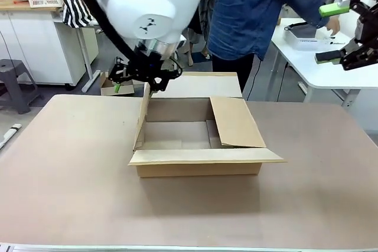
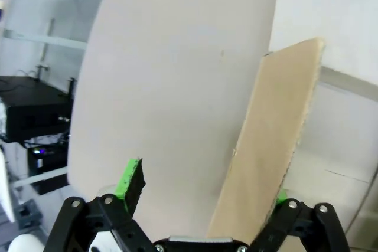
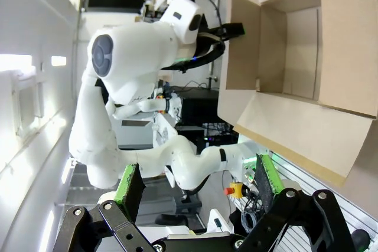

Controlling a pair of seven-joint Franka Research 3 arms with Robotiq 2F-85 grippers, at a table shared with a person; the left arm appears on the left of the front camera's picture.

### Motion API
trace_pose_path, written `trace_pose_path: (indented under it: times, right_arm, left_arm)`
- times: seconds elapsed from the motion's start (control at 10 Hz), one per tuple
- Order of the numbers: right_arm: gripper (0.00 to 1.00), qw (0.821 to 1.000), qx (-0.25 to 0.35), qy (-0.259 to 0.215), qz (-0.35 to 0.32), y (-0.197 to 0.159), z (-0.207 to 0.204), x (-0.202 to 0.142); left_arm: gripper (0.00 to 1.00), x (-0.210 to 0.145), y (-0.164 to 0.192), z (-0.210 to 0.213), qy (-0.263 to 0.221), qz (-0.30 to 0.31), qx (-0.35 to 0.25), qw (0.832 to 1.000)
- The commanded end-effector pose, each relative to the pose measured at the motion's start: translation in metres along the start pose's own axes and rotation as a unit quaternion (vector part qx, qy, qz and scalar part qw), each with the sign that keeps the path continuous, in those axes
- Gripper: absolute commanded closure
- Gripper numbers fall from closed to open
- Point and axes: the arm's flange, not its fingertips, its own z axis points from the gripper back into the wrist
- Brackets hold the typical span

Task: Pack the gift set into the box.
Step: Place both hands on the side flaps of the Package Box and spread them outward.

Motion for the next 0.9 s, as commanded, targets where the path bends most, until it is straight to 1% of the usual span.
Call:
trace_pose_path:
  times: [0.0,0.2,0.3,0.4,0.6,0.7,0.8]
  right_arm:
    - [0.00,1.000,0.010,-0.001,0.012,0.000,-0.001,0.002]
    - [0.00,1.000,0.010,-0.001,0.012,0.000,-0.001,0.002]
    - [0.00,1.000,0.010,-0.001,0.012,0.000,-0.001,0.002]
    - [0.00,1.000,0.010,-0.001,0.012,0.000,-0.001,0.002]
    - [0.00,1.000,0.010,-0.001,0.012,0.000,-0.001,0.002]
    - [0.00,1.000,0.010,-0.001,0.012,0.000,-0.001,0.002]
    - [0.00,1.000,0.010,-0.001,0.012,0.000,-0.001,0.002]
  left_arm:
    - [0.00,-0.003,0.031,-0.014,0.018,-0.004,-0.045,0.999]
    - [0.00,0.004,0.058,-0.025,0.038,0.008,-0.073,0.997]
    - [0.00,0.006,0.072,-0.030,0.046,0.006,-0.104,0.993]
    - [0.00,0.009,0.088,-0.037,0.053,0.020,-0.119,0.991]
    - [0.00,0.011,0.121,-0.055,0.072,0.017,-0.183,0.980]
    - [0.00,0.010,0.130,-0.066,0.080,0.006,-0.223,0.971]
    - [0.00,0.009,0.138,-0.077,0.094,0.005,-0.274,0.957]
